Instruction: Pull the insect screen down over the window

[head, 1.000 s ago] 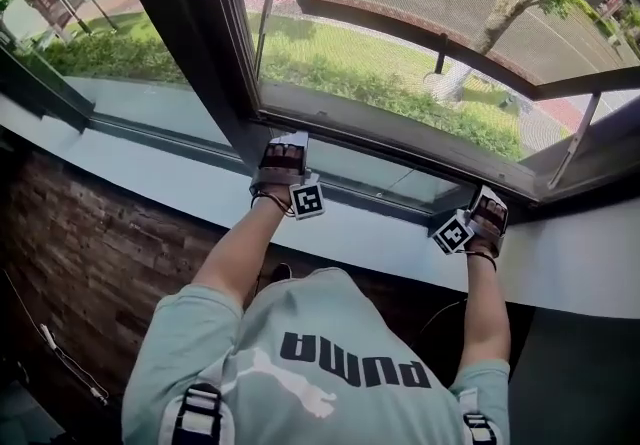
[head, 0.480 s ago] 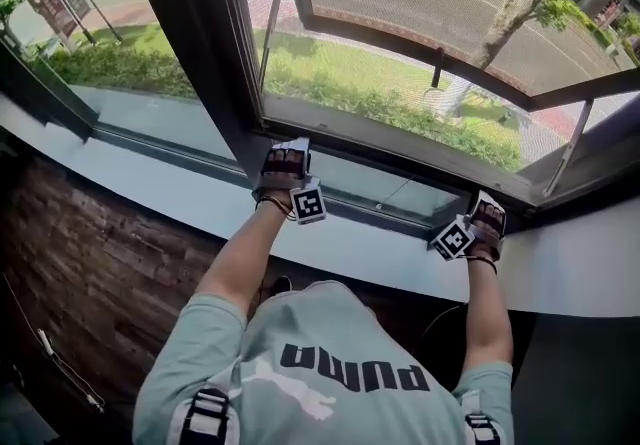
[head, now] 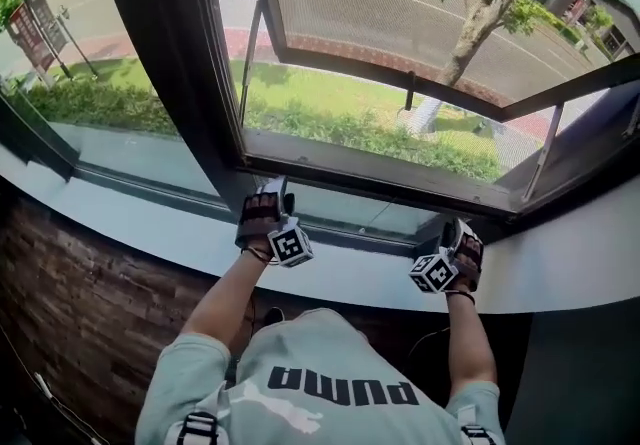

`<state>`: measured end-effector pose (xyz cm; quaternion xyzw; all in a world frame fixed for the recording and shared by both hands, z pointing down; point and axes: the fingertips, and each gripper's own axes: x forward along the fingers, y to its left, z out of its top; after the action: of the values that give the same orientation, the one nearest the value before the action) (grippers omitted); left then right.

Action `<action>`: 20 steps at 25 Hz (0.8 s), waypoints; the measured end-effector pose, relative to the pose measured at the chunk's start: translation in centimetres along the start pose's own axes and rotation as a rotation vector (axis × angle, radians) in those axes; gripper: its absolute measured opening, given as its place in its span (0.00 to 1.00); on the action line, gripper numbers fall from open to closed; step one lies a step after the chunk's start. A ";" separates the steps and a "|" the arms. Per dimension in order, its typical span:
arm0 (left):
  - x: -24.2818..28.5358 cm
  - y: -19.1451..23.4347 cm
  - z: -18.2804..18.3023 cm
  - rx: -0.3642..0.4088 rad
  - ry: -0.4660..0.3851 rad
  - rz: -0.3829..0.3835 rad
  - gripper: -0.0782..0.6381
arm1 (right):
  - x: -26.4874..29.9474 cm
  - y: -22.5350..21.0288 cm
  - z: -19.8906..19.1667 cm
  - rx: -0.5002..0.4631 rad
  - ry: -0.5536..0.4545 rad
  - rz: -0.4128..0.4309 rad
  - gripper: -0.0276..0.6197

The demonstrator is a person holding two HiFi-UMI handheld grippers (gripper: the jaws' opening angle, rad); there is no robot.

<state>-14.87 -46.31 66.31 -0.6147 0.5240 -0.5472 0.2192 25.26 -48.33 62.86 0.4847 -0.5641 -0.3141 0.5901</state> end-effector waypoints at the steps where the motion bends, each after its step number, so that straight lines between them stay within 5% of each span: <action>1: -0.5 -0.1 -0.2 -0.122 -0.015 -0.032 0.49 | -1.0 0.3 0.5 0.097 -0.014 0.029 0.22; 6: -6.2 0.7 2.4 -1.039 -0.224 -0.510 0.40 | -7.0 2.0 4.7 0.798 -0.141 0.309 0.22; 9: -10.2 1.9 3.7 -1.478 -0.430 -0.734 0.13 | -11.7 1.8 6.1 1.243 -0.231 0.370 0.17; 11: -12.5 1.2 4.5 -1.703 -0.538 -0.902 0.13 | -15.0 2.1 6.6 1.451 -0.272 0.378 0.05; 12: -13.7 0.4 4.8 -1.753 -0.561 -0.975 0.13 | -16.6 2.5 7.2 1.501 -0.287 0.383 0.05; 14: -16.2 -1.9 5.4 -1.725 -0.564 -1.095 0.13 | -19.4 3.9 8.7 1.512 -0.299 0.388 0.05; 17: -19.9 -5.0 6.4 -1.523 -0.579 -1.220 0.13 | -23.1 5.2 10.4 1.496 -0.272 0.374 0.05; 20: -21.9 -5.8 6.2 -1.324 -0.609 -1.231 0.13 | -25.5 5.0 11.8 1.497 -0.271 0.350 0.05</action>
<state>-3.65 -26.76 59.58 -0.8980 0.2326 0.0247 -0.3728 8.72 -25.81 57.04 0.6152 -0.7614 0.1911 0.0729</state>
